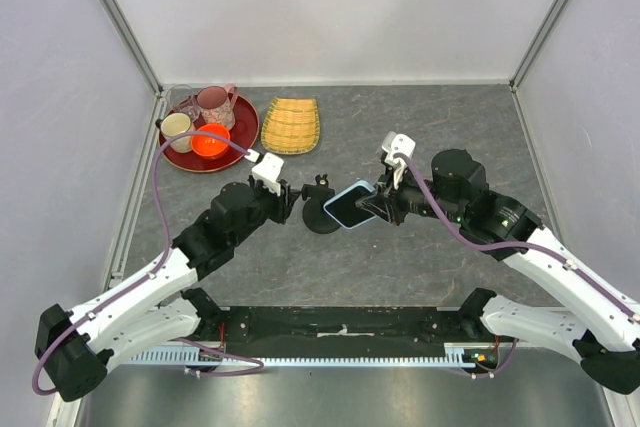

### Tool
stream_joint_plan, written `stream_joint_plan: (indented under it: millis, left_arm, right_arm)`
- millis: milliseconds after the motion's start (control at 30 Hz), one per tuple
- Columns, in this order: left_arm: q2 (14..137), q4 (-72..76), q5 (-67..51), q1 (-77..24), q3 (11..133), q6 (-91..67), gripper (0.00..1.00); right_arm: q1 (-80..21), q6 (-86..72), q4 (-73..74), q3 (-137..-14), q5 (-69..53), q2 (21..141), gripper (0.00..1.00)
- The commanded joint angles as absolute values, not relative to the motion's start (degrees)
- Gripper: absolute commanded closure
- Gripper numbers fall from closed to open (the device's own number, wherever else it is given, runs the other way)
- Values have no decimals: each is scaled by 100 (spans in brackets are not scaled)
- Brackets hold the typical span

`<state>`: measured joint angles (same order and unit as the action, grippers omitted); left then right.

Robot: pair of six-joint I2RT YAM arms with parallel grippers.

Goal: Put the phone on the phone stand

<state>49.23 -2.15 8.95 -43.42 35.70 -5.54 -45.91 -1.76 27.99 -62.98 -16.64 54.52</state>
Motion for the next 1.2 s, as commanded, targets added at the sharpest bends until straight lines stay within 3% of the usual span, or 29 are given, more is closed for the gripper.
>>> stream_joint_plan:
  millis: [0,333,1167]
  left_arm:
    - [4869,404,985,-4412,3489,-941,61]
    - [4965,466,1266,-4614,3463,-1125,60]
    - [5625,817,1055,-4623,3551,-923,75]
  right_arm:
    - [-4606,-255,2136,-6328,-1731,5212,100]
    - [-4605,-334,1960,-6205,-1793,5186,100]
    - [-4605,-387,1775,-6275,-1776,5264,100]
